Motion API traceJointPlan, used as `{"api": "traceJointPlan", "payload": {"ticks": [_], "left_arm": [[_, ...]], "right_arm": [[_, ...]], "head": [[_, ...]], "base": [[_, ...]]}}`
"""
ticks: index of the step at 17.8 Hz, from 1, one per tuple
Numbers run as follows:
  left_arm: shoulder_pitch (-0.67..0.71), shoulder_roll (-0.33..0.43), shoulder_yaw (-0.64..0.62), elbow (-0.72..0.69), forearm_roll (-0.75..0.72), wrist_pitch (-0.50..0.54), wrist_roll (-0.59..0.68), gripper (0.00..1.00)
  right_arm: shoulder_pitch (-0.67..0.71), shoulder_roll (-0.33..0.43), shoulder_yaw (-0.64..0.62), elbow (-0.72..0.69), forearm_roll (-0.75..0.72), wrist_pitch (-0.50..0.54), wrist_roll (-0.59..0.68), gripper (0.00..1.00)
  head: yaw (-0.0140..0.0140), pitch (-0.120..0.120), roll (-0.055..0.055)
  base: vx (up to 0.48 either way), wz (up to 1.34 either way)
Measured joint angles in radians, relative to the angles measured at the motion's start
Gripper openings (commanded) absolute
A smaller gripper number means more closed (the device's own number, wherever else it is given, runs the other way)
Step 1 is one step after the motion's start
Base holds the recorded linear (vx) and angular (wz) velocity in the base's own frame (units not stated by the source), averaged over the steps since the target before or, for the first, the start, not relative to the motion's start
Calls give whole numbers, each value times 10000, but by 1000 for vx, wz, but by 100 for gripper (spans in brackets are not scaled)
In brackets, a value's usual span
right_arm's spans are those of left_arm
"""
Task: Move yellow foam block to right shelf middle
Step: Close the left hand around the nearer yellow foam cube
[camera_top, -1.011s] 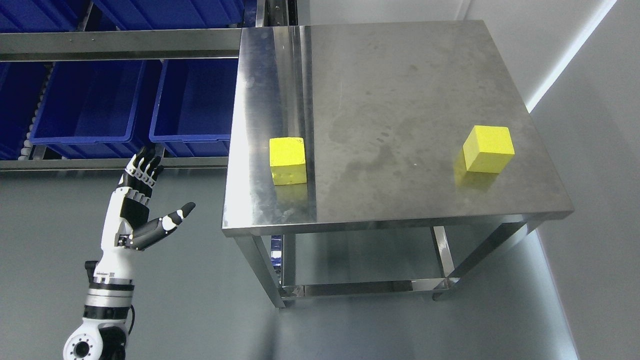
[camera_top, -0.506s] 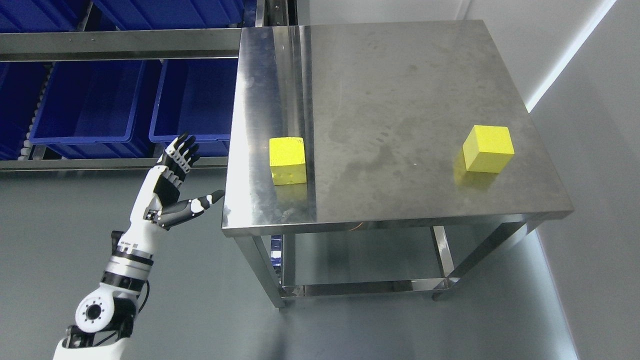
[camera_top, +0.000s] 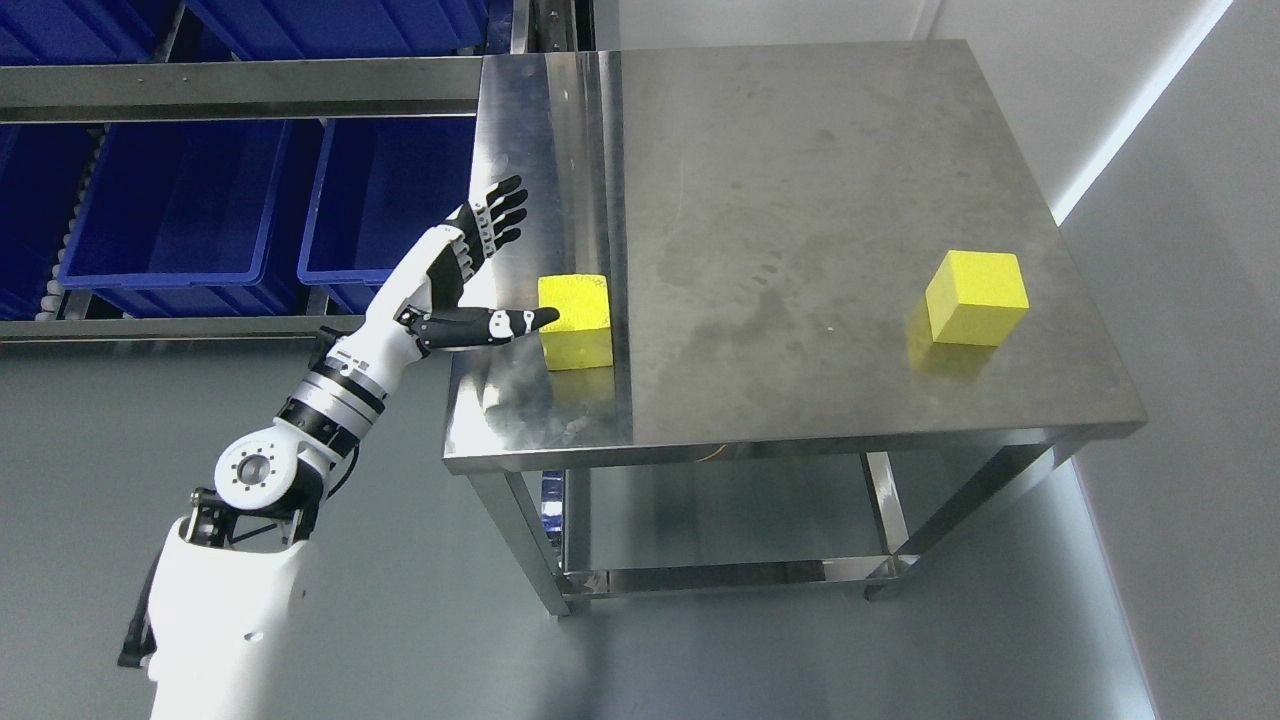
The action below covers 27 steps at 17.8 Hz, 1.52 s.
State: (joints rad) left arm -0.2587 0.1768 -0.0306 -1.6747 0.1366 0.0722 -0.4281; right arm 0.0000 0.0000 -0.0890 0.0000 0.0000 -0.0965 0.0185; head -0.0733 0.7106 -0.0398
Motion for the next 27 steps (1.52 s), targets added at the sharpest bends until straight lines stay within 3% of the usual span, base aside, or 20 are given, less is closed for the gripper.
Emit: {"api": "traceJointPlan", "payload": {"ticks": [13, 16, 23, 25, 27], "left_arm": [[-743, 68, -1805, 916, -1713, 161, 11, 100], [-770, 52, -1964, 1191, -1973, 123, 34, 88], [-682, -271, -1803, 1584, -2189, -100, -133, 40], [-633, -461, -1586, 1665, -2199, -126, -227, 33], [-577, -682, -1305, 1740, -2124, -423, -385, 33]], "right_arm": [[0, 0, 0, 0, 0, 0, 0, 100], [0, 0, 0, 0, 0, 0, 0, 100], [0, 0, 0, 0, 0, 0, 0, 100], [0, 0, 0, 0, 0, 0, 0, 100], [0, 0, 0, 0, 9, 0, 0, 100]], "head": [[0, -1, 0], [0, 0, 0], [0, -1, 0], [0, -1, 0], [0, 0, 0]], "base": [[0, 0], [-1, 21], [0, 22], [0, 0], [0, 0]]}}
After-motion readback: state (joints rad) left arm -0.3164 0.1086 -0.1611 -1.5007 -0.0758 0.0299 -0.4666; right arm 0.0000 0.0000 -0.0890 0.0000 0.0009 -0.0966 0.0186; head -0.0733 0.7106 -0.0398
